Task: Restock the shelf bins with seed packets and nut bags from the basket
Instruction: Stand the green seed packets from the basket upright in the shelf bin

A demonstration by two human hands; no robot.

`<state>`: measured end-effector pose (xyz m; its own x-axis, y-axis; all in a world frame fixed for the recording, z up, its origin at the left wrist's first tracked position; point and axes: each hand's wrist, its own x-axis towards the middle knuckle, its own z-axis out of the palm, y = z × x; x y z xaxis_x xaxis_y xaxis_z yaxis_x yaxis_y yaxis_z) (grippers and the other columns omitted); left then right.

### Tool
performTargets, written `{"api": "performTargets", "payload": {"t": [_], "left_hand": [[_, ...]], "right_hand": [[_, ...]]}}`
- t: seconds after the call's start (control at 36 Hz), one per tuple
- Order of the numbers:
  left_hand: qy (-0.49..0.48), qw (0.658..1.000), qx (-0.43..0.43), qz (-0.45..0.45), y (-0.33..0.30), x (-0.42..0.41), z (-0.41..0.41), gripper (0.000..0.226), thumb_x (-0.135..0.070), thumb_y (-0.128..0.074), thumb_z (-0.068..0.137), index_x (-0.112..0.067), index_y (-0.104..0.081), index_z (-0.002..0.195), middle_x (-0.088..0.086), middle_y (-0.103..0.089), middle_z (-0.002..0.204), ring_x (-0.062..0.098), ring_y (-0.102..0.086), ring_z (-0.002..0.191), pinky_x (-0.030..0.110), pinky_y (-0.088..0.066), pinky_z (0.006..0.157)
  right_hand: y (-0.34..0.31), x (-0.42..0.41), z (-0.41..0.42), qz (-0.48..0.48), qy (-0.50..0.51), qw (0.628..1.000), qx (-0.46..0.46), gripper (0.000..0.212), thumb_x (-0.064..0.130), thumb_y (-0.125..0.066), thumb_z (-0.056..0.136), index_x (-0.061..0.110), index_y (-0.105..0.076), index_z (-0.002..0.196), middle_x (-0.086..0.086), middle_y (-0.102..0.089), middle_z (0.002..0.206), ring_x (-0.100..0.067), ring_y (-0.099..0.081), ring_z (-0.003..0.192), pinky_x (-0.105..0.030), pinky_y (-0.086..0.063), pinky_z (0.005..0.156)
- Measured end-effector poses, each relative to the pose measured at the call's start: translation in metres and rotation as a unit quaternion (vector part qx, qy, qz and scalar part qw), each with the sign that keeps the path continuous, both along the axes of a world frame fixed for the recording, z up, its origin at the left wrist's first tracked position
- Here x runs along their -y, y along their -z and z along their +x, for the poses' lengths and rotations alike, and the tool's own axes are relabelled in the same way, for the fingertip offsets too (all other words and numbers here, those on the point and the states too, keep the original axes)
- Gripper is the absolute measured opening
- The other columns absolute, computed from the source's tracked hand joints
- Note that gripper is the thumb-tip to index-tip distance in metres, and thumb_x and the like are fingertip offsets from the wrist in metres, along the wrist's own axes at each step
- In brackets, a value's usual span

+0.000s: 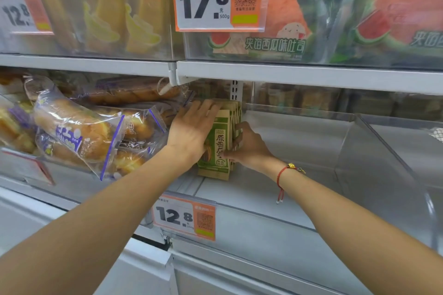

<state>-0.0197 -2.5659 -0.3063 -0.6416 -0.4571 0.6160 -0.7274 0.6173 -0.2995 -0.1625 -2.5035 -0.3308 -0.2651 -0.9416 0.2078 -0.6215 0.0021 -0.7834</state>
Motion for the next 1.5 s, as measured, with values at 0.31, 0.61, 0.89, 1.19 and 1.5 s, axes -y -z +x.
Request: {"api": "performTargets", "payload": {"t": [0.31,0.61,0.89,1.19,1.5], "left_hand": [[-0.022,0.999,0.033,0.029,-0.003,-0.006,-0.003,0.105,-0.023,-0.089,0.055,-0.014,-0.032,0.143,0.005,-0.049,0.131,0.026,-0.048,0.118,0.037,-0.038,0.100],[0.025,0.999,-0.027,-0.022,-0.005,-0.004,0.004,0.084,-0.010,-0.090,0.030,-0.009,-0.063,0.110,0.007,-0.066,0.094,0.030,-0.063,0.085,0.032,-0.051,0.067],[0.024,0.999,-0.048,0.007,-0.008,-0.009,0.002,0.079,-0.010,-0.087,0.033,-0.008,-0.061,0.108,0.009,-0.064,0.103,0.031,-0.061,0.091,0.037,-0.051,0.067],[-0.010,0.946,0.003,0.324,-0.006,-0.033,0.009,0.061,-0.015,-0.057,0.088,-0.030,-0.034,0.142,0.002,-0.042,0.144,0.030,-0.049,0.123,0.042,-0.045,0.098],[-0.024,0.911,0.037,0.411,-0.001,-0.024,0.007,0.072,-0.015,-0.055,0.087,-0.035,-0.024,0.148,0.000,-0.025,0.152,0.029,-0.041,0.131,0.041,-0.039,0.106]], "right_hand": [[0.001,-0.001,-0.011,0.047,-0.028,0.997,0.056,0.065,0.003,-0.076,0.077,0.011,-0.039,0.130,-0.005,-0.064,0.094,-0.020,-0.067,0.077,-0.031,-0.059,0.071],[-0.003,-0.001,-0.011,0.082,-0.049,0.995,0.006,0.061,0.011,-0.077,0.077,0.014,-0.035,0.120,-0.004,-0.063,0.095,-0.016,-0.067,0.073,-0.032,-0.059,0.071],[-0.004,0.000,-0.009,0.073,-0.032,0.996,-0.029,0.059,0.017,-0.078,0.077,0.017,-0.035,0.116,-0.009,-0.064,0.112,-0.023,-0.068,0.089,-0.027,-0.058,0.069],[-0.008,-0.004,-0.011,0.078,-0.071,0.993,0.062,0.054,0.001,-0.072,0.079,0.017,-0.033,0.113,0.002,-0.057,0.088,-0.012,-0.064,0.071,-0.026,-0.059,0.069],[0.003,-0.003,-0.004,0.049,-0.036,0.998,0.028,0.060,0.003,-0.073,0.079,0.011,-0.035,0.125,-0.015,-0.061,0.115,-0.030,-0.067,0.095,-0.037,-0.058,0.078]]}}
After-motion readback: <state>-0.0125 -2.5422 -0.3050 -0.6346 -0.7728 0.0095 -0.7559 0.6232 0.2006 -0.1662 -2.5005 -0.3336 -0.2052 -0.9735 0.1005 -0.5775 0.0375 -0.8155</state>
